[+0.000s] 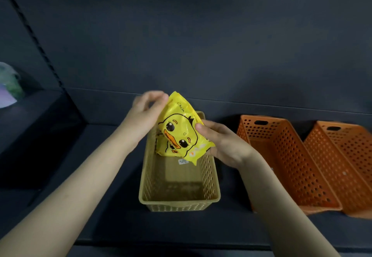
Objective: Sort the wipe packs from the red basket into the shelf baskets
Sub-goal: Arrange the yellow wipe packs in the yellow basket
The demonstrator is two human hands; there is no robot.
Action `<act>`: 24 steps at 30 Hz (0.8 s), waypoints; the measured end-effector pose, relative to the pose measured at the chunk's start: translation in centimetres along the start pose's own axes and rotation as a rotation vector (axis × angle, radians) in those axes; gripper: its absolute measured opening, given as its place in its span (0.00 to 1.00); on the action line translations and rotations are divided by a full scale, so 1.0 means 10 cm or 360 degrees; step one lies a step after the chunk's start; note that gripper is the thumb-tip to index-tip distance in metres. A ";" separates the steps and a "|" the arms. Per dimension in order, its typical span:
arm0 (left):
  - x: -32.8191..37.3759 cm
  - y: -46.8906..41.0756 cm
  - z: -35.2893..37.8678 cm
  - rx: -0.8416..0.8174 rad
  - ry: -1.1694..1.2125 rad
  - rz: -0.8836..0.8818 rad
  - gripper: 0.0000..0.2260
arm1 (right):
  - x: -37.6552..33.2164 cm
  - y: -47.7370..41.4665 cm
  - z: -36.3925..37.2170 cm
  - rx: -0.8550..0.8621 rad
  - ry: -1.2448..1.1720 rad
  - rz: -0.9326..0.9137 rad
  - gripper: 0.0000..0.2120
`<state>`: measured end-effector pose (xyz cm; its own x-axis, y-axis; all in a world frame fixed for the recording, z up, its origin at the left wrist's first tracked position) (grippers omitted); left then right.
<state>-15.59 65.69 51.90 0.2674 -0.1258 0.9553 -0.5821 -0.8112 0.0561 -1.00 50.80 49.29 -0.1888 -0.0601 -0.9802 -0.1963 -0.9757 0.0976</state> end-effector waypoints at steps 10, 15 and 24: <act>-0.40 -0.02 0.20 0.0072 0.0353 -0.0406 0.06 | 0.16 0.02 -0.17 0.0529 -0.0365 0.0074 0.18; -0.38 0.08 0.25 0.0232 0.0202 -0.0179 0.18 | 0.32 -0.04 -0.03 0.0994 -0.0093 -0.0048 0.23; -0.43 0.21 0.18 0.0360 0.0504 -0.0097 0.19 | 0.42 -0.03 0.00 0.1236 0.0838 -0.0427 0.24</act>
<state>-16.54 63.53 47.39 0.0257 0.0800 0.9965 -0.3789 -0.9216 0.0837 -1.75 50.86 45.17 0.3721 -0.1269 -0.9195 -0.7853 -0.5712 -0.2389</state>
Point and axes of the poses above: each hand's wrist, its own y-axis away from the middle knuckle, its own z-axis out of the palm, x = y × z, the point moved 2 cm from there along -y, towards the middle knuckle, and after that the axes turned 5 degrees about -z, right-handed, at the moved point
